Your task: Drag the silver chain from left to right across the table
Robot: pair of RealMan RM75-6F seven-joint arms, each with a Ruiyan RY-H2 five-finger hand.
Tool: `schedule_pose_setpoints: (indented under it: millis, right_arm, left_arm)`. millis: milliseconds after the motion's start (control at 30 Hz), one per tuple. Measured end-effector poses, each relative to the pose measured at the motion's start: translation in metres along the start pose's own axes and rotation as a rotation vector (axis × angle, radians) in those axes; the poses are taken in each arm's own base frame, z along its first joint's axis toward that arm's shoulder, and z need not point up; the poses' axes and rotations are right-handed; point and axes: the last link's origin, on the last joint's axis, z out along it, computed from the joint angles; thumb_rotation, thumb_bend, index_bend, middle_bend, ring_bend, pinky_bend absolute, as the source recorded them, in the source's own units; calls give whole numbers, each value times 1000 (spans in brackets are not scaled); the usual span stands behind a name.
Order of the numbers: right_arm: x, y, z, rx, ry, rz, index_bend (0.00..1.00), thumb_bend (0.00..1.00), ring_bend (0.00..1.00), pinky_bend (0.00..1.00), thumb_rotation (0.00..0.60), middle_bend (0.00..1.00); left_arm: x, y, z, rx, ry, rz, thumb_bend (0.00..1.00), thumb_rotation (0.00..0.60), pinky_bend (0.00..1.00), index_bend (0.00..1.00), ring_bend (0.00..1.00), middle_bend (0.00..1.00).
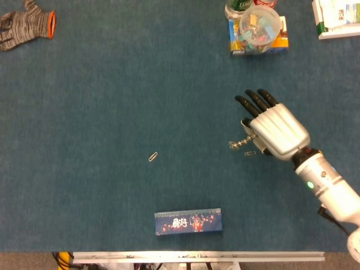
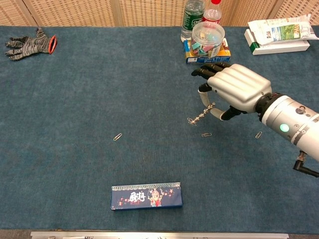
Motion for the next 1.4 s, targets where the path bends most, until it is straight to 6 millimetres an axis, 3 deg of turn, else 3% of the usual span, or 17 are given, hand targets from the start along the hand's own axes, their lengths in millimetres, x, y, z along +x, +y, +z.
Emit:
schedule_pose_setpoints:
  millis: [167, 433, 833, 1400]
  right_arm:
    - [-7, 9, -17, -31, -29, 28, 588, 397, 0, 103, 600, 105]
    - [-19, 18, -27, -69, -52, 51, 588, 397, 0, 103, 600, 105]
    - [-35, 24, -27, -92, -88, 68, 588, 397, 0, 103, 600, 105]
    - [-42, 29, -25, -110, -102, 87, 588, 397, 0, 103, 600, 105]
  left_arm:
    - [-2, 4, -3, -17, -3, 7, 124, 600, 44, 553, 61, 204]
    - [-2, 6, -6, -31, -9, 0, 125, 600, 44, 553, 61, 204]
    - [-1, 5, -7, -34, -11, -6, 125, 600, 44, 553, 61, 204]
    - [-2, 5, -6, -33, -17, -1, 125, 600, 44, 553, 61, 204]
